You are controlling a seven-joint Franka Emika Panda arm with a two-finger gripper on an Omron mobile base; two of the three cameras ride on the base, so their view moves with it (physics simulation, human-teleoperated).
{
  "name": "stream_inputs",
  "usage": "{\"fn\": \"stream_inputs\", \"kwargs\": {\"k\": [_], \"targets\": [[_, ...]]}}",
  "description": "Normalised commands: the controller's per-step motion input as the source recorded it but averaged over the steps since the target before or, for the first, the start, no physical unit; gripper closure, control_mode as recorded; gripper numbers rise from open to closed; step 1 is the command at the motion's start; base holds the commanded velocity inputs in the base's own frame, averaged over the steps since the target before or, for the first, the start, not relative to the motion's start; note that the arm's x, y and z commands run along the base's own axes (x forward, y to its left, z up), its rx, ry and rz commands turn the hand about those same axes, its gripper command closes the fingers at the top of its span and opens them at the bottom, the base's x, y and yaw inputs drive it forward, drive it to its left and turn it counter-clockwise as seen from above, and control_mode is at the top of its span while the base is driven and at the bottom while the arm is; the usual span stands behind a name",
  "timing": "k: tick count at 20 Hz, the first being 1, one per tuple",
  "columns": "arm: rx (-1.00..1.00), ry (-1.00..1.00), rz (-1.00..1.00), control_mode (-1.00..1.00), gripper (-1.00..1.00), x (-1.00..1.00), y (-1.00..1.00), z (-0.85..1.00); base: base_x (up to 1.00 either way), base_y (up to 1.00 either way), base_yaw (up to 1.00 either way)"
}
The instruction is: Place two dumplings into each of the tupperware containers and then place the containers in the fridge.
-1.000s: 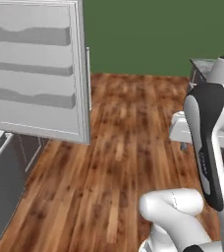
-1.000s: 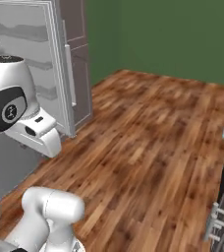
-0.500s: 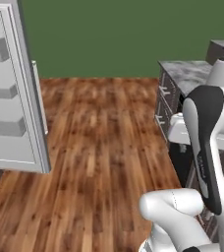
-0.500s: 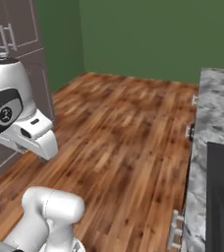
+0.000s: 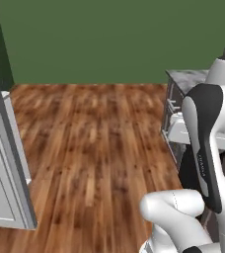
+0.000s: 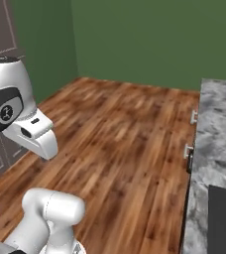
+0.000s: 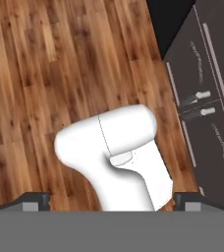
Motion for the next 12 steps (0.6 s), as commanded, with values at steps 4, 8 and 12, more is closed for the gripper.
{"fn": "stream_inputs", "kwargs": {"k": [4, 8, 12], "targets": [[0.0, 0.0, 0.0, 1.0, -1.0, 0.0, 0.0, 0.0, 1.0, 0.0, -0.02], [0.0, 0.0, 0.0, 1.0, -1.0, 0.0, 0.0, 0.0, 1.0, 0.0, -0.03], [0.0, 0.0, 0.0, 1.0, -1.0, 0.0, 0.0, 0.0, 1.0, 0.01, -0.03]]}}
